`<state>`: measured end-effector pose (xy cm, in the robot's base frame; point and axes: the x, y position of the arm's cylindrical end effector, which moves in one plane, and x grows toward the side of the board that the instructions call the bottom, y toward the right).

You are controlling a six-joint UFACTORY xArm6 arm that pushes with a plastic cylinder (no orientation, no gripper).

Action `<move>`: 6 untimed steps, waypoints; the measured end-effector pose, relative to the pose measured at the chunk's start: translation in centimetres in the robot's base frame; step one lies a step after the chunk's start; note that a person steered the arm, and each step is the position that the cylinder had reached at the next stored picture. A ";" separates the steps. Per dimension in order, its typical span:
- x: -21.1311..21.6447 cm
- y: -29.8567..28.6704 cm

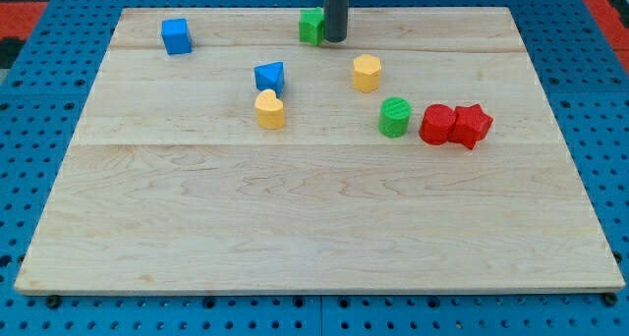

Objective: Move the yellow hexagon to the left side of the green circle

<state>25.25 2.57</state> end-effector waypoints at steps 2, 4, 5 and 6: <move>2.5 1.9; 5.8 6.4; 7.4 7.0; 8.0 2.9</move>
